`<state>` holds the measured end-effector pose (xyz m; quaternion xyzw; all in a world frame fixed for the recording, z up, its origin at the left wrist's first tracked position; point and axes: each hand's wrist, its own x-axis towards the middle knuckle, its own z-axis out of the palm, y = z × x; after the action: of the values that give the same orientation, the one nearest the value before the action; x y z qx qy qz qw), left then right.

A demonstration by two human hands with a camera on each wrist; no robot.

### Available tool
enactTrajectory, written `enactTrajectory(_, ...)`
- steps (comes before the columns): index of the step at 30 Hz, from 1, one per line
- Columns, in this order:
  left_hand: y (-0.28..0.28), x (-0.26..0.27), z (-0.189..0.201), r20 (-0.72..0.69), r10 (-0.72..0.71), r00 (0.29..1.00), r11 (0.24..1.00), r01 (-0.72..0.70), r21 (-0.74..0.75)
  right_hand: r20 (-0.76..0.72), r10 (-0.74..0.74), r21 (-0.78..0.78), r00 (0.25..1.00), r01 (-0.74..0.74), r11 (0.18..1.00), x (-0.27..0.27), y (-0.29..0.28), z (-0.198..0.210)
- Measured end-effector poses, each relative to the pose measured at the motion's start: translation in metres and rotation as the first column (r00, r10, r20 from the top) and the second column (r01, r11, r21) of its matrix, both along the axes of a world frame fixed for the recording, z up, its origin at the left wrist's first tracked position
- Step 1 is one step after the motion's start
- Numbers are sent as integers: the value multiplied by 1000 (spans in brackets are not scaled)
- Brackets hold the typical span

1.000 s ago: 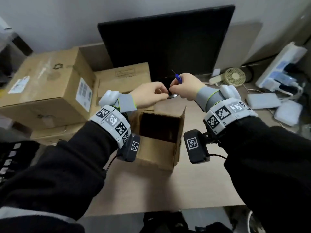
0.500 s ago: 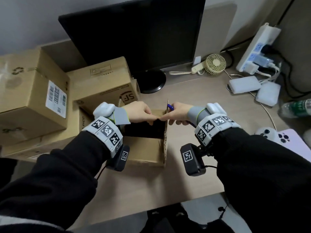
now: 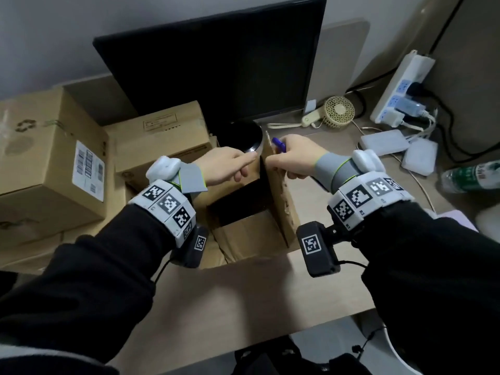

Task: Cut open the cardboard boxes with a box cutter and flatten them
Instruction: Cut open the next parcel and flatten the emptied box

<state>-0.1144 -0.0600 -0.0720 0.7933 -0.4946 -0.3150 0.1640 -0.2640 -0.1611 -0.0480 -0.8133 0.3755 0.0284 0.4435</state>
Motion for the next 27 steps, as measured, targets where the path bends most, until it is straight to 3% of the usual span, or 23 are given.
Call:
enactTrajectory(4, -9, 8, 4, 62, 34, 998, 997, -30, -73, 100, 46, 134, 994, -59, 989, 4, 23, -6)
enactTrajectory(8, -3, 21, -10, -48, 98, 994, 994, -101, -51, 110, 47, 278, 993, -76, 958, 4, 32, -17)
enactTrajectory(10, 6, 27, -15, -38, 152, 988, 985, -154, -73, 128, -25, 232, 991, -5, 973, -1, 26, -24)
enactTrajectory(13, 26, 45, -17, -22, 212, 977, 973, -213, -89, 84, -182, 33, 980, 179, 983, -9, 9, -43)
enactTrajectory(16, 55, 74, -18, -13, 243, 970, 970, -243, -6, -60, -150, 101, 987, 155, 983, -11, 10, -60)
enactTrajectory(20, 96, 95, -14, 179, 107, 978, 974, -139, 179, -139, -24, 253, 990, 59, 966, 0, 35, -77)
enactTrajectory(24, 117, 93, -17, 369, -94, 925, 898, -82, 433, -155, 53, 356, 987, 6, 935, 16, 61, -89)
enactTrajectory(27, 119, 87, -14, 388, -109, 915, 931, -42, 361, -115, 38, 384, 993, 9, 923, 27, 71, -96)
